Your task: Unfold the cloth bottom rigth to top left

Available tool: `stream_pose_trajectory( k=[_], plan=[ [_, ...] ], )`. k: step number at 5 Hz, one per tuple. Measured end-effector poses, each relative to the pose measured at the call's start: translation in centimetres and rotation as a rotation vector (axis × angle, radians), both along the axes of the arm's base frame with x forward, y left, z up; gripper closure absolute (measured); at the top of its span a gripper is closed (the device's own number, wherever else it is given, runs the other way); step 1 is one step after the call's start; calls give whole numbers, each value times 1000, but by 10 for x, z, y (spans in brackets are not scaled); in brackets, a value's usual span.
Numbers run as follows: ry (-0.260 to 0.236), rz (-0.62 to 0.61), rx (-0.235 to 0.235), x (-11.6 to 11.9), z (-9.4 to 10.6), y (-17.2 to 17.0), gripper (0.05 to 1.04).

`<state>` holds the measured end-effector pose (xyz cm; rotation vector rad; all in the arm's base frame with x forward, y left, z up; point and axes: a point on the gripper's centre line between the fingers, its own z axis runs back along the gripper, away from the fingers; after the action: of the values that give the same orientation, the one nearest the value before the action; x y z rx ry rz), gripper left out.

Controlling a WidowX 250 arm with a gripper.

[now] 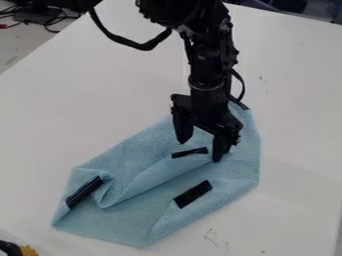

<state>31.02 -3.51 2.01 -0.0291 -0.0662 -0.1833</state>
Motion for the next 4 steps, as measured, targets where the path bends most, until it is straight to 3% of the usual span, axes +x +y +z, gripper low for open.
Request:
stream_pose_trajectory(
  k=[2,4],
  plan=[
    [0,-11,-13,1,-4,0,137],
    [-11,-15,-14,3,-5,-1,719]
  ],
)
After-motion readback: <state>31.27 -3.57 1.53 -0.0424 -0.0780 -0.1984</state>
